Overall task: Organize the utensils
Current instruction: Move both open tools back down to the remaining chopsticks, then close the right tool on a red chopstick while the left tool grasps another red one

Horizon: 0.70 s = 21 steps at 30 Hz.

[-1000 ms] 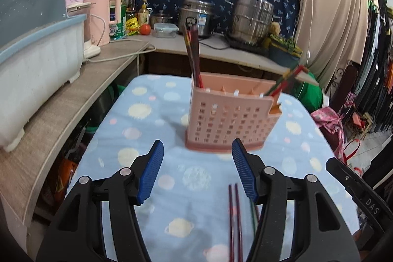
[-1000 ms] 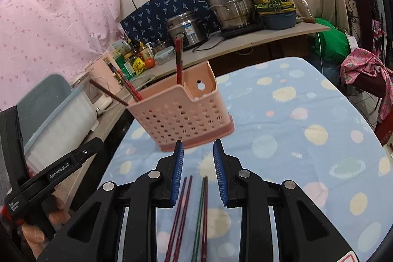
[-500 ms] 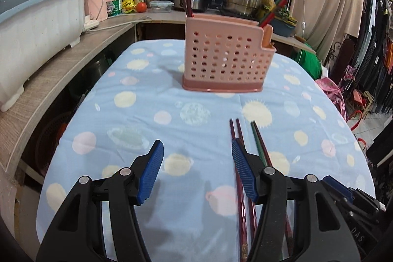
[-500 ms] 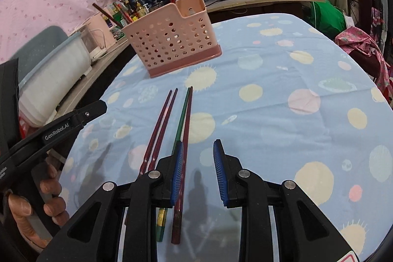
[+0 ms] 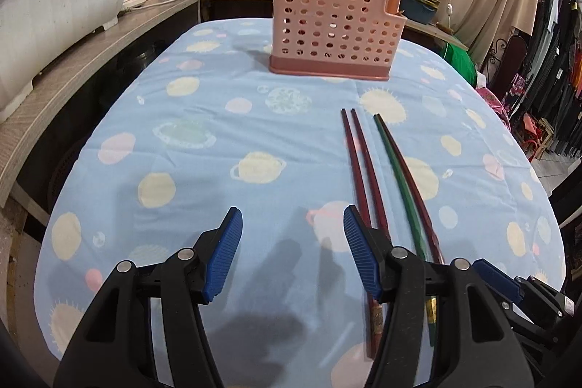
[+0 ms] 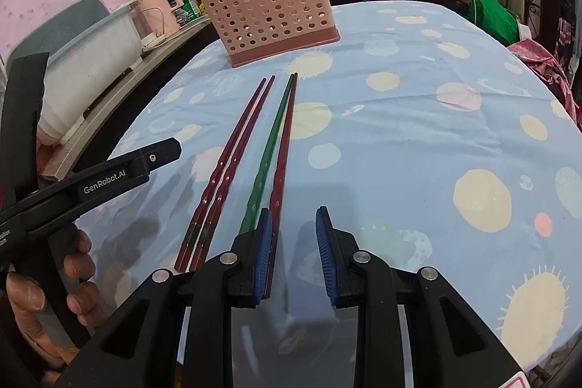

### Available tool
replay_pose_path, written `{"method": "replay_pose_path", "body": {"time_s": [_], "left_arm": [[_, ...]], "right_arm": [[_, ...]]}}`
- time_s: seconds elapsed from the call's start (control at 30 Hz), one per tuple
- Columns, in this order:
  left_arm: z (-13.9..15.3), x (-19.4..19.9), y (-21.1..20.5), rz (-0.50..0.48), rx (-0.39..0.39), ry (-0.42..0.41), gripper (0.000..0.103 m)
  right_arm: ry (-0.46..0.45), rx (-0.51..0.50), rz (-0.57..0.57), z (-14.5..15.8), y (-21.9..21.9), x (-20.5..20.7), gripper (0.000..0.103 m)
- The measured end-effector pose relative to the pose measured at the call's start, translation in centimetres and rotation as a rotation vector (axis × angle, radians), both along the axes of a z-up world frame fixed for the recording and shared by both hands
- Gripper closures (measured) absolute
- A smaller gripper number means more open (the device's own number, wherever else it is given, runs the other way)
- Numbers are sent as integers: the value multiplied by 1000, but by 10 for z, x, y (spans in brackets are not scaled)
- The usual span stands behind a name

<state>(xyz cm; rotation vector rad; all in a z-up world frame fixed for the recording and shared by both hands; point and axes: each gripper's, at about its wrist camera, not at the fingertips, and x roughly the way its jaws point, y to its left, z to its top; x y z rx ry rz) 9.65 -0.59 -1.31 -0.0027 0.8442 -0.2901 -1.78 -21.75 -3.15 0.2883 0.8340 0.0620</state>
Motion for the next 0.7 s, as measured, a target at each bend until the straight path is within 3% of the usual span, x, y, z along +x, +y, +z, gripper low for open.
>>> {"method": "replay_pose_path", "body": {"time_s": [0.37, 0.7], "left_arm": [[-7, -8, 4, -2, -4, 17, 48], [-9, -14, 5, -3, -10, 31, 47]], "right_arm": [[3, -42, 28, -3, 12, -5, 78], [-7, -93, 15, -5, 14, -8, 88]]}}
